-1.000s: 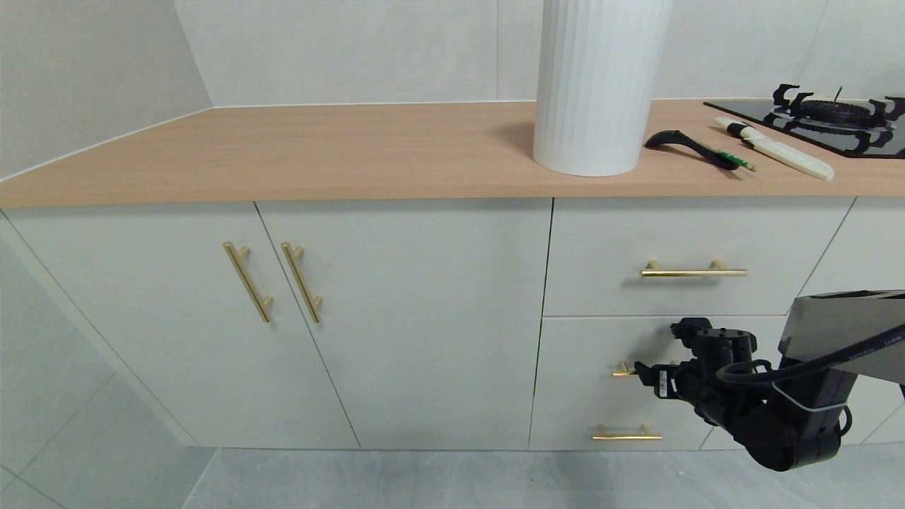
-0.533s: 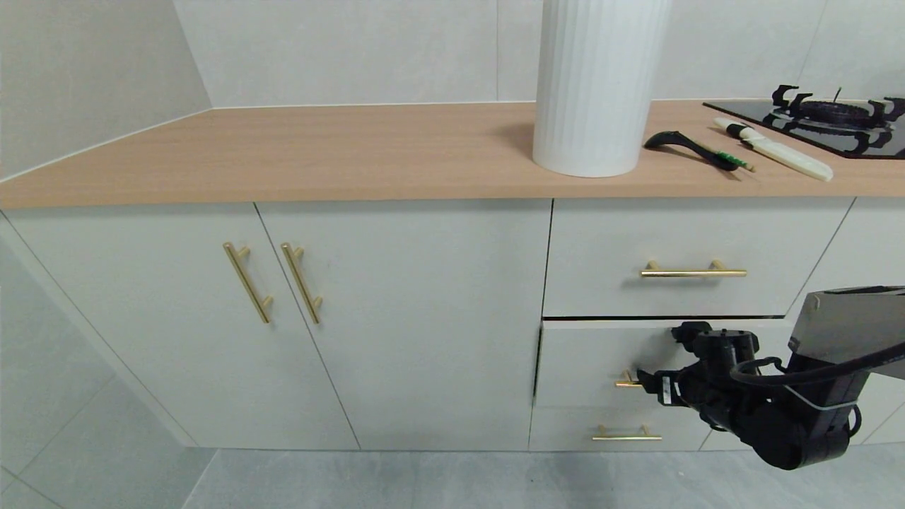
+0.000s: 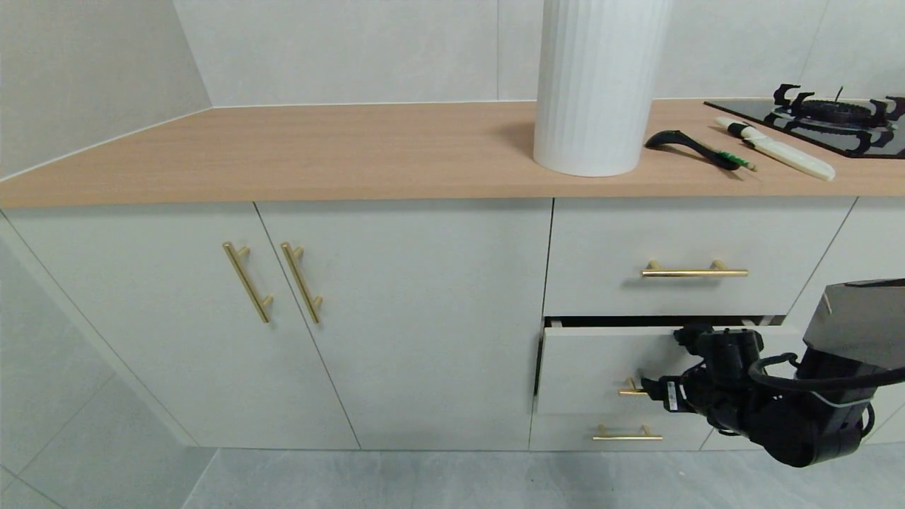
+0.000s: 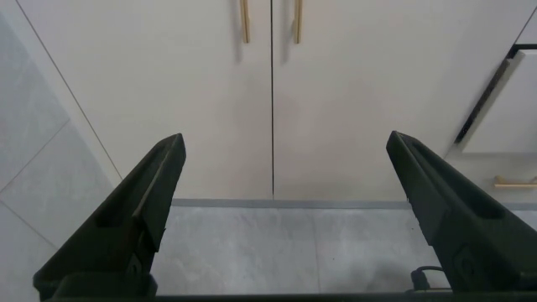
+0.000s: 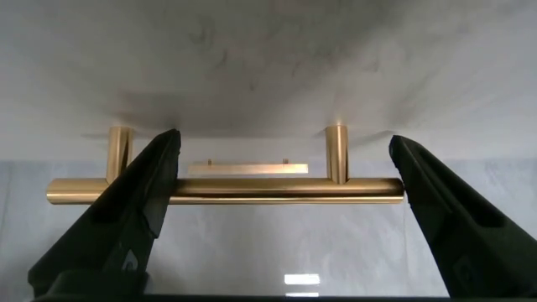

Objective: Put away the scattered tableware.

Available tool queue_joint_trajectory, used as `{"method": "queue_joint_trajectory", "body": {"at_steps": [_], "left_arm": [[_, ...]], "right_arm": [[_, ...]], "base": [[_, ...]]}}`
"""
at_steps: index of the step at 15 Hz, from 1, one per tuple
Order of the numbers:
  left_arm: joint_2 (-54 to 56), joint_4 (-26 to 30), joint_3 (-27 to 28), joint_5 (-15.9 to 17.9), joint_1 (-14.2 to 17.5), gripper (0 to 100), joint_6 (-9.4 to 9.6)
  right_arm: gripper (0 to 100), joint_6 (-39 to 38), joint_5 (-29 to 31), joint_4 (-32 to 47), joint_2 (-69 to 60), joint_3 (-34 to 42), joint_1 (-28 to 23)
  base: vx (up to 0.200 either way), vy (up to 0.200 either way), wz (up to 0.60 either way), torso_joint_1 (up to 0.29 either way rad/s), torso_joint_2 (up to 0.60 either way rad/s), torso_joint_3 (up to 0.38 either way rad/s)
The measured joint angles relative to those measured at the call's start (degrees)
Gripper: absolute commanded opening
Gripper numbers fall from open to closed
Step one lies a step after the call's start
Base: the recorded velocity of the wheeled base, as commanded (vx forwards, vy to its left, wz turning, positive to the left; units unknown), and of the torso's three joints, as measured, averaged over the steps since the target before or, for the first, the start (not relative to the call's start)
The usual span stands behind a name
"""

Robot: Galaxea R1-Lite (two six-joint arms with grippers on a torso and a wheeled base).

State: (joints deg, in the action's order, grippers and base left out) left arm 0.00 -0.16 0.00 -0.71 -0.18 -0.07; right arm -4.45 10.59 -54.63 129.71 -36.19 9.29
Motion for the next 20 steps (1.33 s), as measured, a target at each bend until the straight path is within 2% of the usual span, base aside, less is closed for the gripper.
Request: {"method": "queue_joint_trajectory", "body": {"at_steps": [4, 10, 16, 20], "left_arm": [[0.0, 0.0, 0.0, 0.02, -0.02, 100, 0.0], [0.0, 0.0, 0.0, 0.02, 0.0, 100, -0.02], [0.0, 0.0, 0.0, 0.0, 0.0, 100, 0.0], [0.0, 0.0, 0.0, 0.02, 0.0, 100, 0.0]], "right_arm": [[100, 0.02, -1.21, 10.45, -8.98, 0.78, 0.0], [100, -0.15, -1.56, 15.48, -22.24, 1.16, 1.04], [100, -0.72, -1.35, 14.15, -26.59, 1.3, 3.06], [100, -1.46, -0.85, 2.95, -21.47, 1.5, 3.55]], "base": [[0.0, 0.0, 0.0, 0.0, 0.0, 0.0], [0.0, 0.0, 0.0, 0.0, 0.0, 0.0], [0.0, 0.0, 0.0, 0.0, 0.0, 0.0], [0.0, 0.0, 0.0, 0.0, 0.0, 0.0]]}}
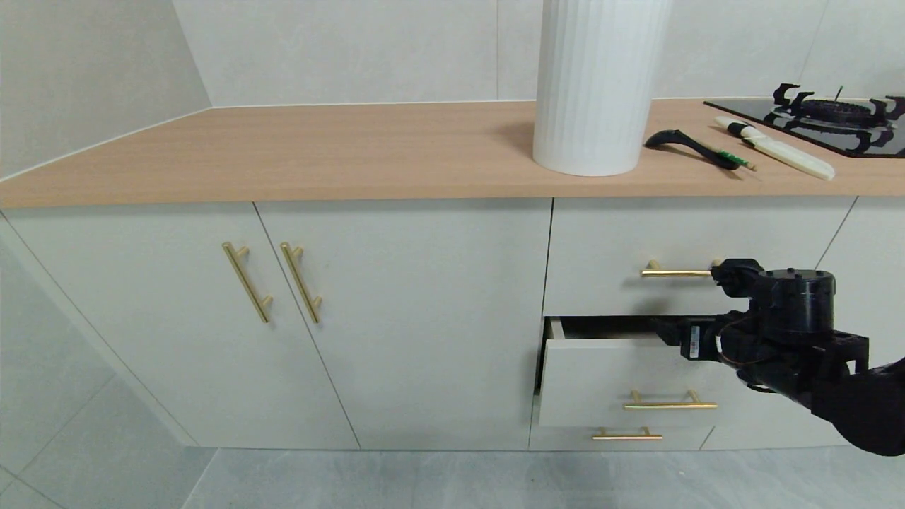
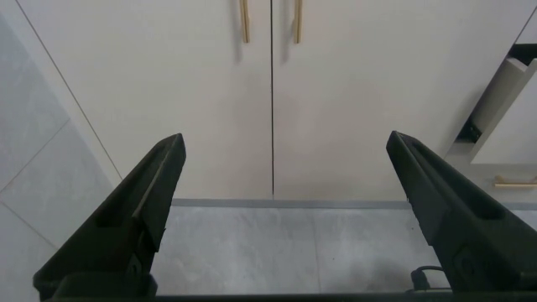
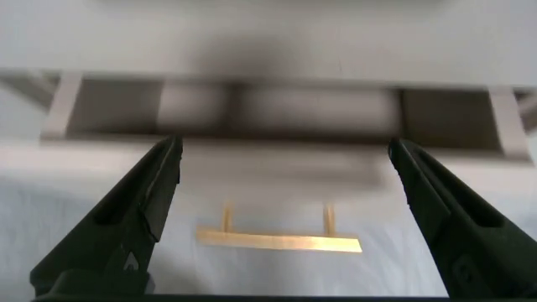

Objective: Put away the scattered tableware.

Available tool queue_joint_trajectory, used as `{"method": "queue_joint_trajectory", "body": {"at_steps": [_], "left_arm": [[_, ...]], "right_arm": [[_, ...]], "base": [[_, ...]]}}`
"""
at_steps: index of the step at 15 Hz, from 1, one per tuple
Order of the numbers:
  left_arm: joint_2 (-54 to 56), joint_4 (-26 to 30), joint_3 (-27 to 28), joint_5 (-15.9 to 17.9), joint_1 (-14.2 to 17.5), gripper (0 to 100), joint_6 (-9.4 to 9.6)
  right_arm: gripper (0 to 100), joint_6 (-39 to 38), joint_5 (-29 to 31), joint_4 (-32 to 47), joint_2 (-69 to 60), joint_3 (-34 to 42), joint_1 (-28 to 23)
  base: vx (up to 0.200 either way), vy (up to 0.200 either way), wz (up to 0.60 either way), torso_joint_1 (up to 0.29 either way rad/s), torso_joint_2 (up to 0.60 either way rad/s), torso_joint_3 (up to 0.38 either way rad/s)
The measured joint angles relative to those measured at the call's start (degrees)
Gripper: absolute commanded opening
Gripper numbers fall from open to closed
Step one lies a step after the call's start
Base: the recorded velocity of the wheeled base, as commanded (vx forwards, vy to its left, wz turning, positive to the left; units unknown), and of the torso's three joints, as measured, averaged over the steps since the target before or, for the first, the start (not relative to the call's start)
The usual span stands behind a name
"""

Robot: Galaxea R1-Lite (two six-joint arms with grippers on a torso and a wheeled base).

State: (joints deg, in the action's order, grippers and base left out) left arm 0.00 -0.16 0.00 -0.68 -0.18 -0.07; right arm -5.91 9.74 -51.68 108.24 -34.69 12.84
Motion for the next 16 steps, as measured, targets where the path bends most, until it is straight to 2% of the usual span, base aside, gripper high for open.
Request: {"method": "queue_joint_trajectory", "body": {"at_steps": [8, 14, 16], "left_arm": [[0.0, 0.0, 0.0, -0.02, 0.0, 100, 0.0], [0.0, 0.02, 0.0, -0.02, 0.0, 100, 0.0], [0.0, 0.0, 0.0, -0.05, 0.0, 100, 0.0]], "right_arm": [[100, -0.6, 0.82, -12.01, 10.58, -0.28, 0.24], [100, -0.44, 1.07, -11.54, 11.39, 0.07, 0.24], [100, -0.43, 1.07, -9.14, 10.72, 0.09, 0.24]], "base": [[0.0, 0.0, 0.0, 0.0, 0.0, 0.0], [0.0, 0.0, 0.0, 0.0, 0.0, 0.0], [0.0, 0.0, 0.0, 0.0, 0.0, 0.0]]}}
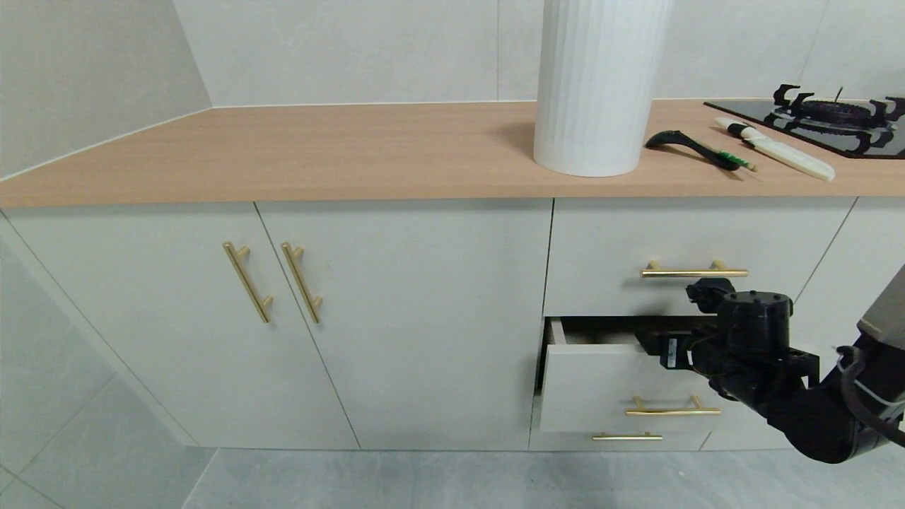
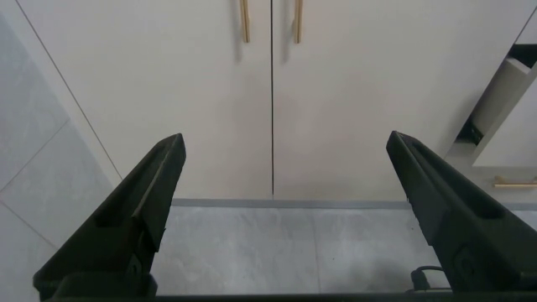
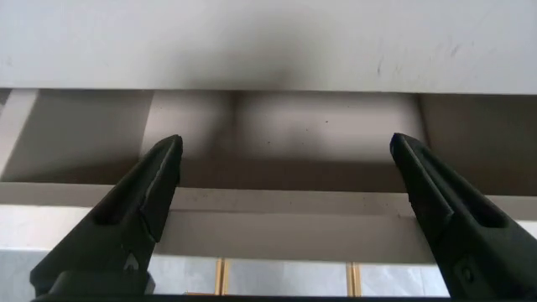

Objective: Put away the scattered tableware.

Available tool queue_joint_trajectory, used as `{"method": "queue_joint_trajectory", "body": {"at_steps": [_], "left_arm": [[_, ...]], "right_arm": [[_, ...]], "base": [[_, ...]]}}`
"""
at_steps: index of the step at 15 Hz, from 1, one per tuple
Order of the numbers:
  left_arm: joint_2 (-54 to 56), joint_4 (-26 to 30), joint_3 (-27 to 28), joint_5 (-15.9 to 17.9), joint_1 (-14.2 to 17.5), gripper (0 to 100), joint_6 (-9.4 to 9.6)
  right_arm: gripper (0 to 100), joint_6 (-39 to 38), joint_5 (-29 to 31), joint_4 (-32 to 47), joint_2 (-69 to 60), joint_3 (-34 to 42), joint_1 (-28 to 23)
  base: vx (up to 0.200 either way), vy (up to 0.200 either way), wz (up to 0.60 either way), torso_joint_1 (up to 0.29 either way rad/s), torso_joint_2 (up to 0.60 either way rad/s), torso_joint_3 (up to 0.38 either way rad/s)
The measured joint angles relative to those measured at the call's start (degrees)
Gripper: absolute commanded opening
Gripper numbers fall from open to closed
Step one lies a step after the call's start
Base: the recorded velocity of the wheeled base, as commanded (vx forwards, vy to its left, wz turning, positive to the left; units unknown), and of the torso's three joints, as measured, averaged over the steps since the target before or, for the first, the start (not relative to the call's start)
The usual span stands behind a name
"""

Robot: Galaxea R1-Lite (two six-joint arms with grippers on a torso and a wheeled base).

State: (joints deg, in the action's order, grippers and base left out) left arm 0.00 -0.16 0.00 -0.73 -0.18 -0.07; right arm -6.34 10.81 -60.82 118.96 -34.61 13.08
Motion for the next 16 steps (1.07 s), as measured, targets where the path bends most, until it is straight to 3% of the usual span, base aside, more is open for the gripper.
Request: {"method": "queue_joint_trajectory", "body": {"at_steps": [3, 7, 16], "left_arm": [[0.0, 0.0, 0.0, 0.0, 0.0, 100, 0.0], [0.0, 0.0, 0.0, 0.05, 0.0, 100, 0.02], [0.0, 0.0, 0.0, 0.02, 0.0, 100, 0.0]], "right_arm": [[100, -0.01, -0.04, 6.38, -2.5, 0.02, 0.0], [100, -0.33, -0.83, 22.7, -8.37, -0.61, 0.06], [100, 0.0, -1.45, 46.99, -16.14, -5.29, 1.02]], "base": [[0.0, 0.0, 0.0, 0.0, 0.0, 0.0], [0.0, 0.0, 0.0, 0.0, 0.0, 0.0], [0.0, 0.0, 0.0, 0.0, 0.0, 0.0]]}}
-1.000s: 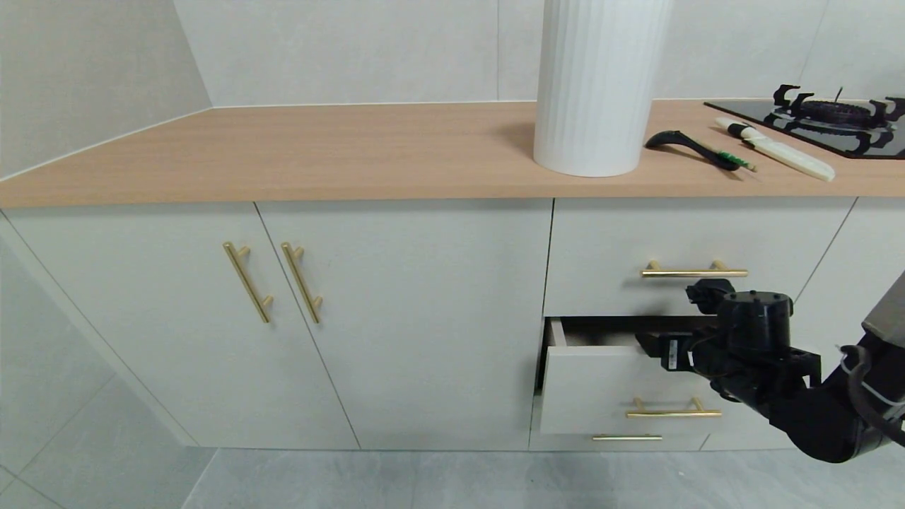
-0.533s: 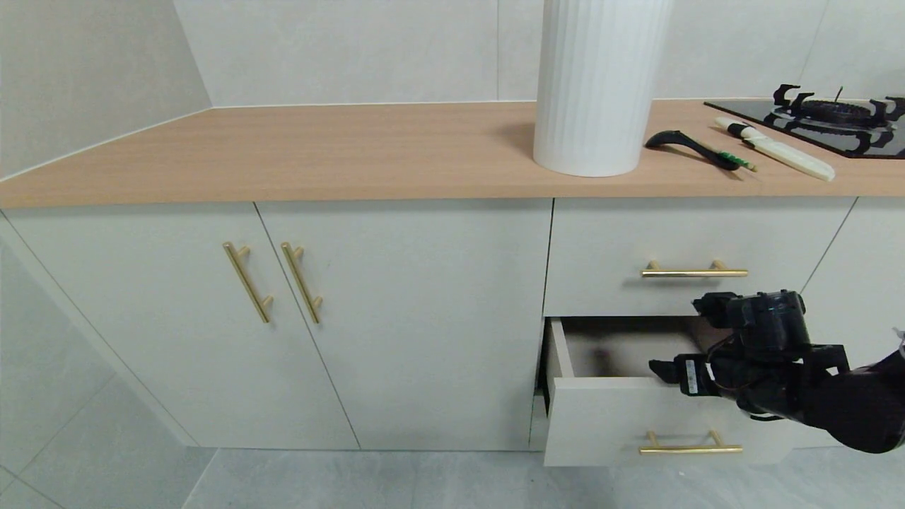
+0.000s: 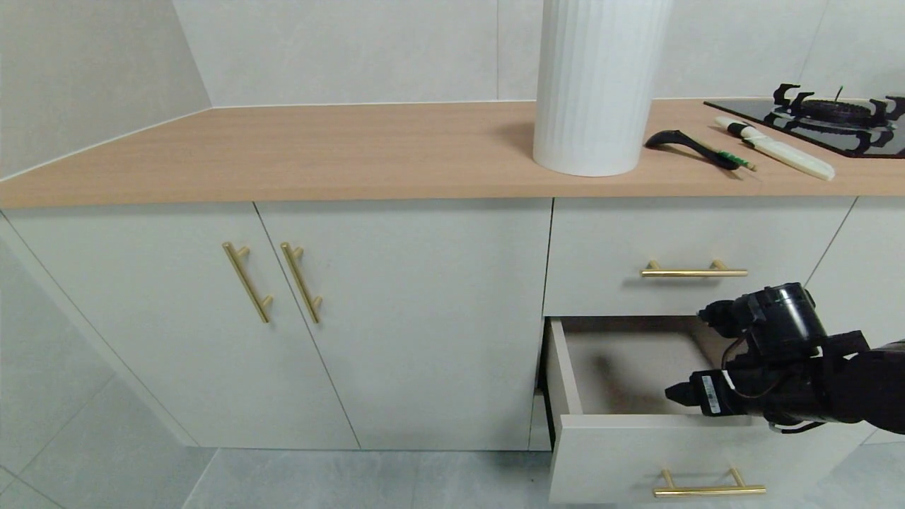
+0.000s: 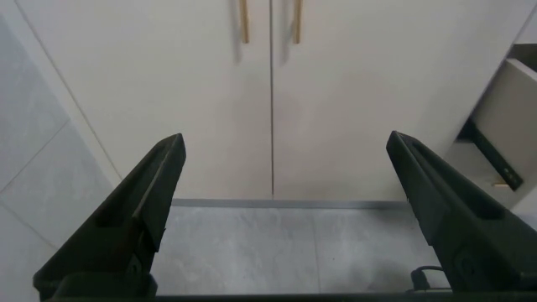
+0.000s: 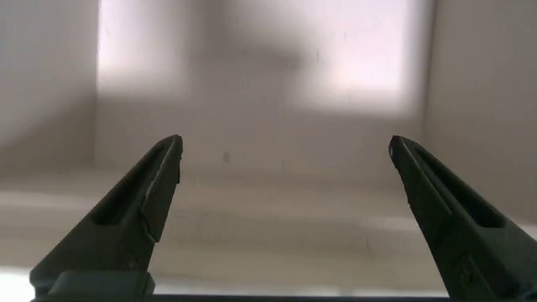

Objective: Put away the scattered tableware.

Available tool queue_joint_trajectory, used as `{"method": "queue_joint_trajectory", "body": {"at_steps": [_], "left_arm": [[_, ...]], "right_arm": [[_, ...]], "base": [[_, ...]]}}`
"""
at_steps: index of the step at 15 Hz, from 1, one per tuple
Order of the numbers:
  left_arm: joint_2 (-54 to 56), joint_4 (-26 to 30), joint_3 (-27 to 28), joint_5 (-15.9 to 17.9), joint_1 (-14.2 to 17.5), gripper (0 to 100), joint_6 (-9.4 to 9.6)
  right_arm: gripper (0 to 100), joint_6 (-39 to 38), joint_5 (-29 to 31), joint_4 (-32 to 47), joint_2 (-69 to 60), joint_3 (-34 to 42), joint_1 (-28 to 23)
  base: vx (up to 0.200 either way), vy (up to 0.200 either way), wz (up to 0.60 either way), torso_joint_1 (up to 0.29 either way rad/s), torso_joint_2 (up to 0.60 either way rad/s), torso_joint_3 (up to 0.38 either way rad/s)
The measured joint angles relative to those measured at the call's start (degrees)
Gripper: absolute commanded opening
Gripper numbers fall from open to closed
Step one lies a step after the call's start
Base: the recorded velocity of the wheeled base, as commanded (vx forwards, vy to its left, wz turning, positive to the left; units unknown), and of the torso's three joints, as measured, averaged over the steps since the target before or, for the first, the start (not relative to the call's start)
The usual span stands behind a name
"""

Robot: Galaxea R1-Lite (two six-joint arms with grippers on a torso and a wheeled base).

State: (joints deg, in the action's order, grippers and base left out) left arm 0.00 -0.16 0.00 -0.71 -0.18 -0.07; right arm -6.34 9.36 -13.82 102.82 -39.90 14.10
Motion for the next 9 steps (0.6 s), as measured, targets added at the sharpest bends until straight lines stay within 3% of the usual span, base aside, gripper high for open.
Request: {"method": "queue_joint_trajectory", "body": {"at_steps": [9], "left_arm": [[0.0, 0.0, 0.0, -0.02, 0.0, 100, 0.0]], "right_arm": [[100, 1.28, -0.34, 12.13, -1.5, -2.07, 1.35]], "base": [[0.0, 0.0, 0.0, 0.0, 0.0, 0.0]]}}
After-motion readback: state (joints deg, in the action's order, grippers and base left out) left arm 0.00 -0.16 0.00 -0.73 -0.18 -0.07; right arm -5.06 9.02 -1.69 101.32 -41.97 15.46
